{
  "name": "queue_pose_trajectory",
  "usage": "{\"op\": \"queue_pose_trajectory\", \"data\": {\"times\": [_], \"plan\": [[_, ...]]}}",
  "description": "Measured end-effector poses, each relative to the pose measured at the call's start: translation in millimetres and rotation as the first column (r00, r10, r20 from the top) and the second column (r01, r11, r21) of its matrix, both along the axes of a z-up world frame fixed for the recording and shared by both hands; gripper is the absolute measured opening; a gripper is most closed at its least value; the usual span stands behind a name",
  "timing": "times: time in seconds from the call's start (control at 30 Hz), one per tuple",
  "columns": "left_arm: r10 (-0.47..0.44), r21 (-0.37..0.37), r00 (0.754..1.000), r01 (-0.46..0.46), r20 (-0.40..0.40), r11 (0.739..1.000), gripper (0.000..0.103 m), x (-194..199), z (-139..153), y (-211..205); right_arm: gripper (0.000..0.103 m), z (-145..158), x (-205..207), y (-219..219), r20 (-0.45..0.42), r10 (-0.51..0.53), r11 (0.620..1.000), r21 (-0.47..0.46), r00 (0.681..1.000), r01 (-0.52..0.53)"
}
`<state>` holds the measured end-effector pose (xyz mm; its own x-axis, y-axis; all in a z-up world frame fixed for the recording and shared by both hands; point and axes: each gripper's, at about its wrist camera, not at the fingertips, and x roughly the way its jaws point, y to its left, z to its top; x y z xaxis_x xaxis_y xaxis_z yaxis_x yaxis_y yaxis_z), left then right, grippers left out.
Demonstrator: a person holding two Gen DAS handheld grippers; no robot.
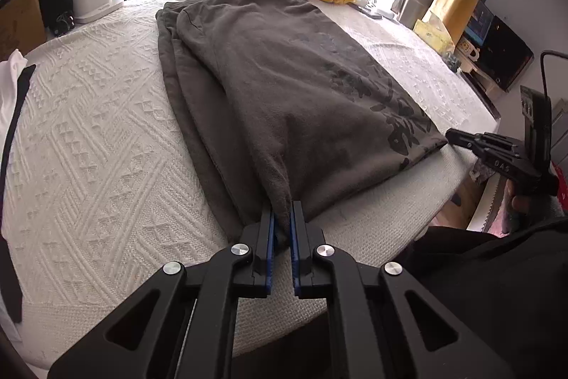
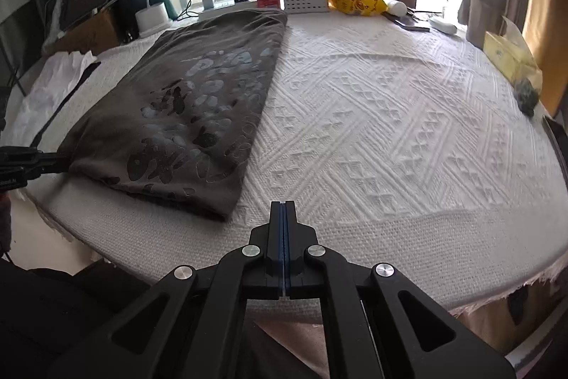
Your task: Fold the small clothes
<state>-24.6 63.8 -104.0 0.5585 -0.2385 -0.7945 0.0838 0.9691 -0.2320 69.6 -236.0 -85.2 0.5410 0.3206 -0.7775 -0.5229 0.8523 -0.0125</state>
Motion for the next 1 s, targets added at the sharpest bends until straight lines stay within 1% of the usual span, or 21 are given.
{"op": "queue_pose_trajectory", "data": {"times": [0.1, 0.27, 0.4, 0.43, 0.47, 0.53, 0.57, 0.6, 0.67, 0.83, 1.0], "plan": [[-0.008, 0.016, 1.0, 0.008, -0.01, 1.0, 0.007, -1.5, -2.4, -0.4, 0.0, 0.8, 0.3, -6.6, -0.002, -0.018, 1.0, 0.019, 1.0, 0.018], [0.003, 0.026, 1.0, -0.002, -0.016, 1.0, 0.007, -4.4, 0.0, 0.5, 0.0, 2.1, 2.5, -2.3, -0.004, -0.008, 1.0, 0.024, 1.0, 0.008], [0.024, 0.017, 0.999, -0.025, 0.033, 1.0, 0.007, -6.9, 19.0, 5.6, 0.0, 3.6, 10.2, 0.5, -0.007, -0.01, 1.0, 0.022, 1.0, 0.01], [0.033, 0.014, 0.999, -0.034, 0.041, 0.999, 0.009, -6.4, 22.6, 7.9, 0.0, 3.5, 13.3, 1.4, -0.013, -0.008, 1.0, 0.018, 1.0, 0.009], [0.042, 0.013, 0.998, -0.043, 0.054, 0.999, 0.014, -6.0, 26.5, 10.3, 0.001, 3.2, 16.2, 2.4, -0.017, -0.006, 1.0, 0.013, 1.0, 0.006], [0.063, 0.028, 0.995, -0.065, 0.072, 0.998, 0.024, -3.8, 31.0, 13.2, 0.007, 3.9, 21.3, 3.2, -0.008, -0.013, 1.0, 0.006, 1.0, 0.013], [0.072, 0.03, 0.995, -0.075, 0.073, 0.997, 0.024, -1.9, 32.7, 15.4, 0.021, 4.0, 23.5, 4.1, -0.004, -0.015, 1.0, 0.002, 1.0, 0.015], [0.078, 0.026, 0.994, -0.081, 0.078, 0.996, 0.024, -0.6, 34.7, 17.5, 0.046, 4.1, 25.9, 5.0, -0.003, -0.015, 1.0, -0.002, 1.0, 0.015], [0.091, 0.025, 0.993, -0.093, 0.078, 0.995, 0.025, 3.1, 36.1, 20.5, 0.07, 4.7, 29.8, 5.9, 0.006, -0.011, 1.0, -0.003, 1.0, 0.011], [0.134, 0.028, 0.988, -0.136, 0.071, 0.99, 0.025, 18.0, 35.9, 28.7, 0.07, 5.6, 43.7, 9.2, -0.001, -0.006, 1.0, 0.007, 1.0, 0.006], [0.161, 0.031, 0.984, -0.164, 0.081, 0.986, 0.026, 40.9, 37.4, 37.6, 0.07, 10.7, 60.3, 16.6, -0.002, 0.003, 1.0, 0.014, 1.0, -0.003]]}}
